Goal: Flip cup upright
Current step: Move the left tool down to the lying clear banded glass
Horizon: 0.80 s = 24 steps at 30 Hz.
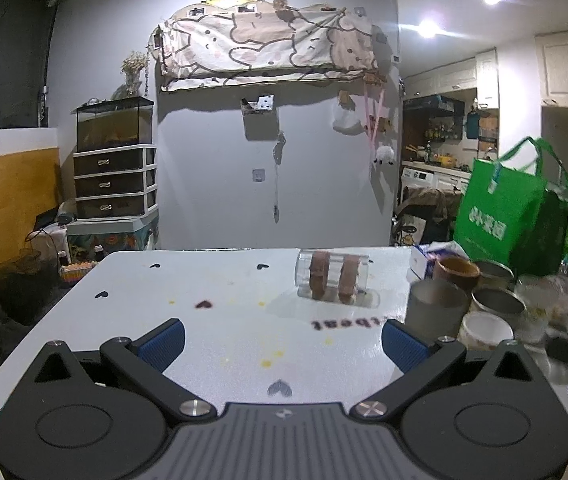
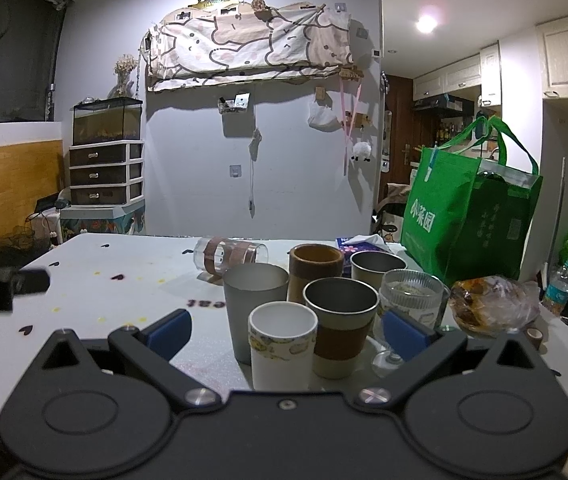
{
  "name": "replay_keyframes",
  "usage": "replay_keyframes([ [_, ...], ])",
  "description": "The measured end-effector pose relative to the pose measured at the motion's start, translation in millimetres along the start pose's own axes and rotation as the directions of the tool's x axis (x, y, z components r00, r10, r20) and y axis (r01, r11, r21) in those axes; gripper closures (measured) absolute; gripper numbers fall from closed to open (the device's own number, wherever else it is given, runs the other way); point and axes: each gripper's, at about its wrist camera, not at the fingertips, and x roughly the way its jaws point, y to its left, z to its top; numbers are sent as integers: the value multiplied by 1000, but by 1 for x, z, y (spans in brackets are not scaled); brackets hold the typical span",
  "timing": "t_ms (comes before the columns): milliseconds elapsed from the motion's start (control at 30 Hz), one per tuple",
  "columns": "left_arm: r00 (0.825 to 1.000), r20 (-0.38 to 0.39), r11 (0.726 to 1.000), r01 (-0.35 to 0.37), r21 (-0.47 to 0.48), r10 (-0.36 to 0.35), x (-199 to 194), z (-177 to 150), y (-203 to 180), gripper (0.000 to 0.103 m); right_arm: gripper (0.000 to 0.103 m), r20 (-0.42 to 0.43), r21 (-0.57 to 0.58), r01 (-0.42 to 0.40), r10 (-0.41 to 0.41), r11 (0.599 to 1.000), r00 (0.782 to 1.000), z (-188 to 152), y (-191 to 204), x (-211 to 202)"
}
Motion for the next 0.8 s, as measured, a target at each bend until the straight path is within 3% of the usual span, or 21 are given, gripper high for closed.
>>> replay_keyframes([
  [133,1000,22,999,-14,-35,15,26,23,-3,0,0,-2,7,0,0,1000,1000,-9,-6,1],
  [400,998,12,980,64,-187,-63,110,65,-13,1,0,10,44,-51,51,998,999,-34,-25,10],
  [533,995,-63,968,54,-247,-72,175,79,-29,5,0,-5,66,-32,33,997,999,-44,-38,20],
  [667,989,-142,954,-10,-301,-34,236,79,-41,5,0,-6,90,-19,20,996,1000,-50,-56,27],
  [733,982,-189,934,-50,-355,-20,265,78,-41,7,0,-15,102,-8,9,995,1000,-53,-65,32],
  [800,967,-251,888,-83,-453,-37,293,75,-38,7,0,-31,114,10,-7,993,1000,-55,-73,40],
])
